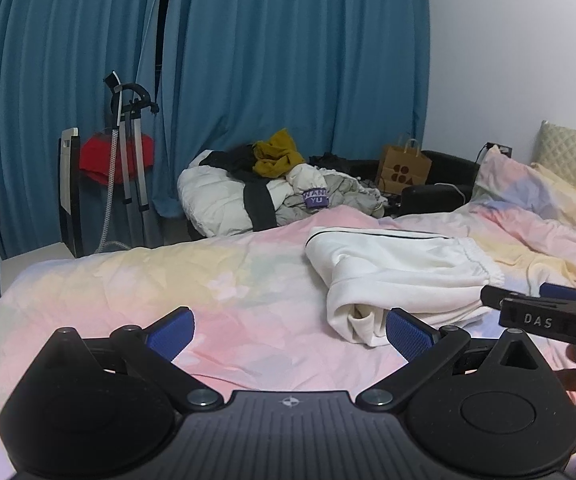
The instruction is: Fold clothes
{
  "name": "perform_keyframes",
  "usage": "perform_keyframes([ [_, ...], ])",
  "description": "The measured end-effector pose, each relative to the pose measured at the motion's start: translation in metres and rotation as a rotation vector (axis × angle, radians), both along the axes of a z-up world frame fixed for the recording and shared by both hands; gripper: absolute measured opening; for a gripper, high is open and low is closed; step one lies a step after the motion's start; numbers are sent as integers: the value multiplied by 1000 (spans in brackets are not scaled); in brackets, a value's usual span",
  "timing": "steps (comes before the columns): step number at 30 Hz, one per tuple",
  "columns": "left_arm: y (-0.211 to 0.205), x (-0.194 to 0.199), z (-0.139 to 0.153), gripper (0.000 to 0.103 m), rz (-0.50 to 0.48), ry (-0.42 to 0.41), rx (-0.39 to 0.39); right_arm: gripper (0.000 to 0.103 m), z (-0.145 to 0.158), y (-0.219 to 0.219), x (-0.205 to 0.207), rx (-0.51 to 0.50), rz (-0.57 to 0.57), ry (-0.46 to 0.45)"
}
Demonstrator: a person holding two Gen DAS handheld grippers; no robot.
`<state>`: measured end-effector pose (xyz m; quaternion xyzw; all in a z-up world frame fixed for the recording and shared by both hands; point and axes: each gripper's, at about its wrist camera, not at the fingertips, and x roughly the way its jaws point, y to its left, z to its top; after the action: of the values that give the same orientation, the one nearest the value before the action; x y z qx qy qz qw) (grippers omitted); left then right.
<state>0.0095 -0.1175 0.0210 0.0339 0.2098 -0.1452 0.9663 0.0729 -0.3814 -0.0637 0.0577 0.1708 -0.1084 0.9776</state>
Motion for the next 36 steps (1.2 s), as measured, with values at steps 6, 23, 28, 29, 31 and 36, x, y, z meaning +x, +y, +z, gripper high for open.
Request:
perform_keyframes([
  [6, -4, -1, -5, 103, 2, -7, 7, 91, 2, 3, -6, -4, -21, -15],
  [23, -3, 3, -14, 103, 48, -2, -20, 91, 1, -1, -9, 2, -39, 1],
  [28, -1, 5, -15, 103, 52, 3, -17, 91, 1, 0, -9, -2, -39, 2],
  [29, -1, 5, -15, 103, 52, 2, -18, 91, 1, 0, -9, -5, -39, 3],
  [31, 0, 6, -15, 103, 55, 1, -19, 91, 1, 0, -9, -7, -37, 3],
  [36, 1, 5, -16, 103, 62, 1, -24, 91, 0, -1, -9, -2, -35, 5],
])
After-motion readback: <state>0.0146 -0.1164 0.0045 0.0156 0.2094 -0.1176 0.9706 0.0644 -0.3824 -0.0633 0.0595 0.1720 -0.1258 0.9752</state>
